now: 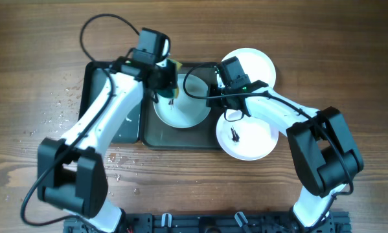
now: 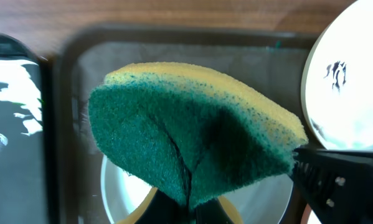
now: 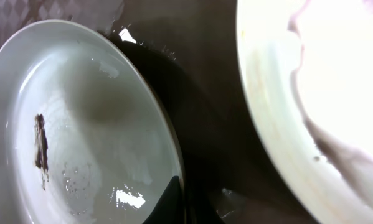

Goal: Clean dirty plates on tray and stack at the side
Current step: 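Move the sponge with the left gripper onto the held plate, then scrub the plate surface with the sponge while right gripper holds plate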

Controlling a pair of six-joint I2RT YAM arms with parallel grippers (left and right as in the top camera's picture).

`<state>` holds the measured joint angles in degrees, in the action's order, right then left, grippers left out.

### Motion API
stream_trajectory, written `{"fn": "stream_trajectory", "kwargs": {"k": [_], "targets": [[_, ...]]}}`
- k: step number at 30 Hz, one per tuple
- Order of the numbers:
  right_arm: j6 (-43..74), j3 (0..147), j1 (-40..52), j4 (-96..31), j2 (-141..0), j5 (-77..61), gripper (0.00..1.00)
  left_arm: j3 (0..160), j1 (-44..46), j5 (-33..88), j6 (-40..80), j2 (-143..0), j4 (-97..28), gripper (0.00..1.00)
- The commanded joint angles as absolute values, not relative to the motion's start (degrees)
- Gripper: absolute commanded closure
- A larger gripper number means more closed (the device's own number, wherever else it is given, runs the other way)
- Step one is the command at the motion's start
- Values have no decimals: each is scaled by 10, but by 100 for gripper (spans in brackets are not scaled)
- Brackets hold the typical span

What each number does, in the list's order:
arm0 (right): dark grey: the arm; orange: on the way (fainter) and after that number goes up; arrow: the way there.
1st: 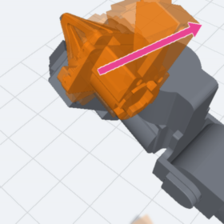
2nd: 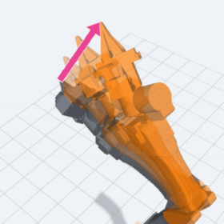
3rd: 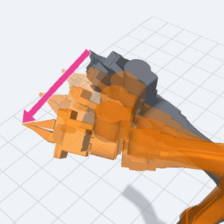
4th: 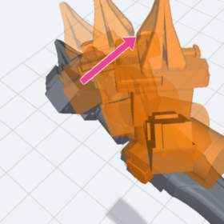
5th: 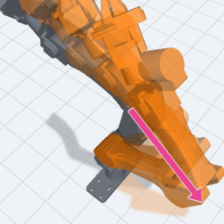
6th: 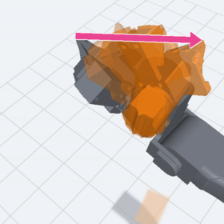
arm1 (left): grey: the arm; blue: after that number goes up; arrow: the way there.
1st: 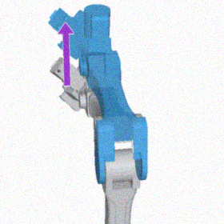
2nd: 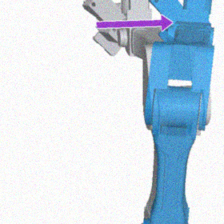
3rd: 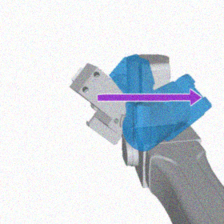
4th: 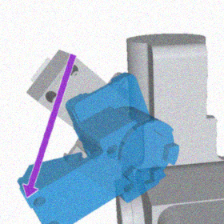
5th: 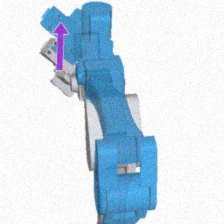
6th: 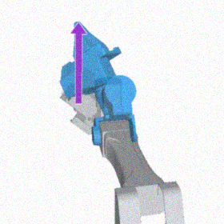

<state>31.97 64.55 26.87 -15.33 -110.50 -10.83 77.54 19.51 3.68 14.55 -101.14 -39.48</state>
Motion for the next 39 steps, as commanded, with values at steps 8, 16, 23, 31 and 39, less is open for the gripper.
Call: {"fn": "stream_trajectory", "kwargs": {"k": [8,16,23,31,39], "targets": [[331,642,270,-149,-1114,-83,96,787,200,92,190,-1075,-387,96],[330,642,270,-149,-1115,-83,96,787,200,92,202,-1112,-385,96],[329,642,270,-150,-1115,-83,96,787,200,88,202,-1151,-380,96],[315,642,270,-150,-1115,-83,96,786,201,110,202,-1200,-381,96],[315,641,270,-150,-1115,-83,96,787,201,221,199,-1233,-376,96]]}}
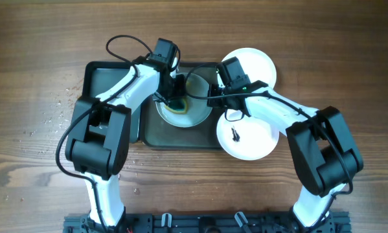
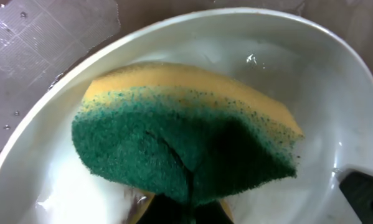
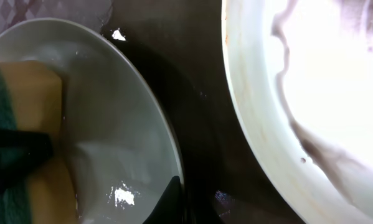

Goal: Clean dirty plates on tray and stack at the side
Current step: 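Scrub the plate surface with the sponge while right gripper holds plate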

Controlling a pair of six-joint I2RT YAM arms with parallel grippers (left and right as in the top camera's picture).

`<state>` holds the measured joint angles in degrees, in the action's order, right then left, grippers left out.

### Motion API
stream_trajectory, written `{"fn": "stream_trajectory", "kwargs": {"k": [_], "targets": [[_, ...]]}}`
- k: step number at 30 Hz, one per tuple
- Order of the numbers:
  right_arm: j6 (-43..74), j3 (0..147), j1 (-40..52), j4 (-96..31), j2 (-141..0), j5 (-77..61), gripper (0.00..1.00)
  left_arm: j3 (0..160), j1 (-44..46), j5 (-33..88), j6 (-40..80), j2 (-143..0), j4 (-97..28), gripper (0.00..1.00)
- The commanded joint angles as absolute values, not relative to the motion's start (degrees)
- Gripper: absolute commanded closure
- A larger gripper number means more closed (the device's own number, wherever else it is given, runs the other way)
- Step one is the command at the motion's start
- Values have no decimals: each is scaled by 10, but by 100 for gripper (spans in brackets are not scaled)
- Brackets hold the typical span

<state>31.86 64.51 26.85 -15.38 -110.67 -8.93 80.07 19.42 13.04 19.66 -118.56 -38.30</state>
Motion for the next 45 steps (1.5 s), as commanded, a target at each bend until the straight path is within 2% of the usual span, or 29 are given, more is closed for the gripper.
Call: {"fn": "stream_trajectory", "kwargs": {"k": [1,3,8,13,19,36,40,45], "targets": [[315,641,270,-150,-1115,-83,96,787,200,246,199,-1228,-368,96],[315,641,270,-150,-1115,-83,96,790,196,286,199,-1208,-353,96],[315,641,270,-150,-1115,-83,96,807,187,287,198,-1131,-350,96],[315,642,270,-150,-1115,-83,96,807,187,219,198,-1075,-365,96],[315,642,270,-150,-1115,-84,96,805,190,107,198,-1098,-399,96],[268,641,270,-142,-1127,-90,96,805,209,-1,219,-1160,-380,96],[268,641,271,-142,-1132,-90,96,805,223,-62,219,-1179,-365,96],[255,641,270,-142,-1132,-90,96,805,223,-54,219,-1183,-354,96]]}}
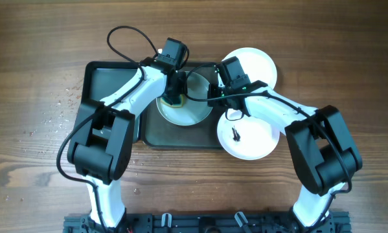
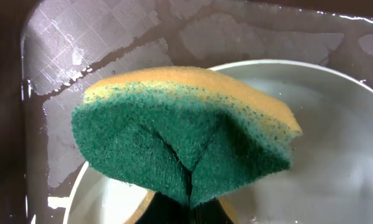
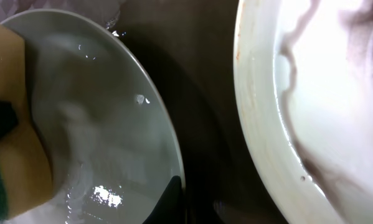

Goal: Clean dirty plates on tray and stack at the side
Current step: 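Scrub the plate surface with the sponge while right gripper holds plate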

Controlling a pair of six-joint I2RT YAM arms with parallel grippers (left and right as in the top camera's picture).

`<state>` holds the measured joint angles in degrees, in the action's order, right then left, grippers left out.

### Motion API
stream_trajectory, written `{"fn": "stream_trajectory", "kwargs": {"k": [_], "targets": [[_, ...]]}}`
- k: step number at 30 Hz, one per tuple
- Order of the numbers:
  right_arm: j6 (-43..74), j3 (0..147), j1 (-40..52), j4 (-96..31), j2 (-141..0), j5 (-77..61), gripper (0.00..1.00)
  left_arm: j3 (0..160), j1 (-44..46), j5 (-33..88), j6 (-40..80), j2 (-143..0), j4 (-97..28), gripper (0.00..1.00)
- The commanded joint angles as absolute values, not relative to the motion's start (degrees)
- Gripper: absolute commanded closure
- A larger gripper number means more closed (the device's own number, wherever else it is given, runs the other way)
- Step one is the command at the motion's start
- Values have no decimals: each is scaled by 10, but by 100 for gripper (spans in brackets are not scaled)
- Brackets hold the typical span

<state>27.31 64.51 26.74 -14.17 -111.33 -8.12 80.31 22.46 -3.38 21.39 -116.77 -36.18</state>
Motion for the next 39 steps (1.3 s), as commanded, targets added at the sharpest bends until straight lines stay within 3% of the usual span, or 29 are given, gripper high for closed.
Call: {"fn": "stream_trajectory", "kwargs": {"k": [1,16,23,26,39], "targets": [[255,642,271,-142,-1132,-90,96,804,223,-39,219,-1188,-354,96],[240,642,286,-134,-1132,-90,96,796,218,238,122,-1209,-297,96],[240,642,286,-133,-1132,-90,96,813,215,237,120,-1107,-295,96],[240,641,286,-133,-1132,-90,96,813,215,180,120,-1067,-303,96],[241,642,286,-133,-1132,-90,96,806,215,43,126,-1122,-319,96]]}}
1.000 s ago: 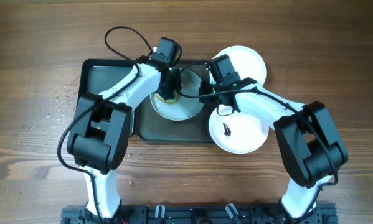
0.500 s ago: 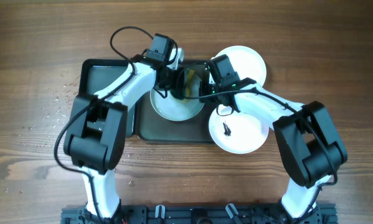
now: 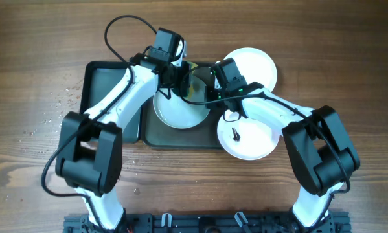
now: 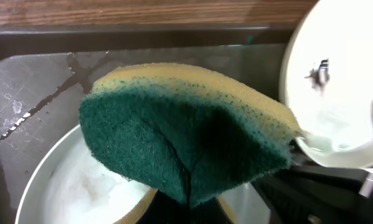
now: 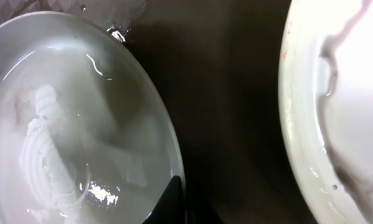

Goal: Clean dirty plates on tray and stack at the side
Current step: 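Scrub the plate surface with the sponge while right gripper holds plate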

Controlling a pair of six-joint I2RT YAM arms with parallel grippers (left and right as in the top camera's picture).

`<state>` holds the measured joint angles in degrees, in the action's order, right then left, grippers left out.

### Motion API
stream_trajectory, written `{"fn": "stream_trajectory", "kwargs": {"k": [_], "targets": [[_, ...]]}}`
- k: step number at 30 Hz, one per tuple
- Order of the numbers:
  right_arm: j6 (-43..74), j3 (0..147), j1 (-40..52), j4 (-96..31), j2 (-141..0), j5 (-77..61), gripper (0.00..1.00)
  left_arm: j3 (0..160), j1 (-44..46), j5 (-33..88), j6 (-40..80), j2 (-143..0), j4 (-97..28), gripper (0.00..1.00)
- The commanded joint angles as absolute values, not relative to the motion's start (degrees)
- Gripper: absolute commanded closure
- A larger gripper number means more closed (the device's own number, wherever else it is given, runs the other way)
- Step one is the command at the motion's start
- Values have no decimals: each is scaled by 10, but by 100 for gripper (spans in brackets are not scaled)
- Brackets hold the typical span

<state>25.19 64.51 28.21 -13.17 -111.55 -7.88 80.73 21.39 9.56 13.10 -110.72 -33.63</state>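
A white plate lies in the wet dark tray, its inside covered with soap suds. My right gripper is shut on the plate's right rim. My left gripper is shut on a green and yellow sponge, held a little above the plate's far right part. A second white plate with a dark smear sits on the table to the right of the tray. A third white plate lies behind it.
A black tray section adjoins the wet tray on the left. Water drops dot the wooden table to its left. The left arm's cable loops over the table's far side.
My left gripper has moved with the sponge from the plate's far left part to above its far right part, off the surface. Suds now show in the plate. The right gripper still holds the rim.
At first the sponge hung above the plate, which bore a dark smear, while my right gripper held the rim. Then the sponge was pressed into the plate's middle, then at its far part. Now the sponge is off the plate, and the smear no longer shows.
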Motion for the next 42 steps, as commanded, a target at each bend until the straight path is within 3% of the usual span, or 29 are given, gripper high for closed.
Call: {"fn": "stream_trajectory", "kwargs": {"k": [1,23,42], "targets": [[241,642,286,-133,-1132,-90,96,806,215,27,126,-1123,-309,96],[242,642,286,-129,-1132,-90,96,806,217,-49,106,-1177,-234,96],[257,642,286,-129,-1132,-89,96,806,216,-135,74,-1179,-358,96]]}}
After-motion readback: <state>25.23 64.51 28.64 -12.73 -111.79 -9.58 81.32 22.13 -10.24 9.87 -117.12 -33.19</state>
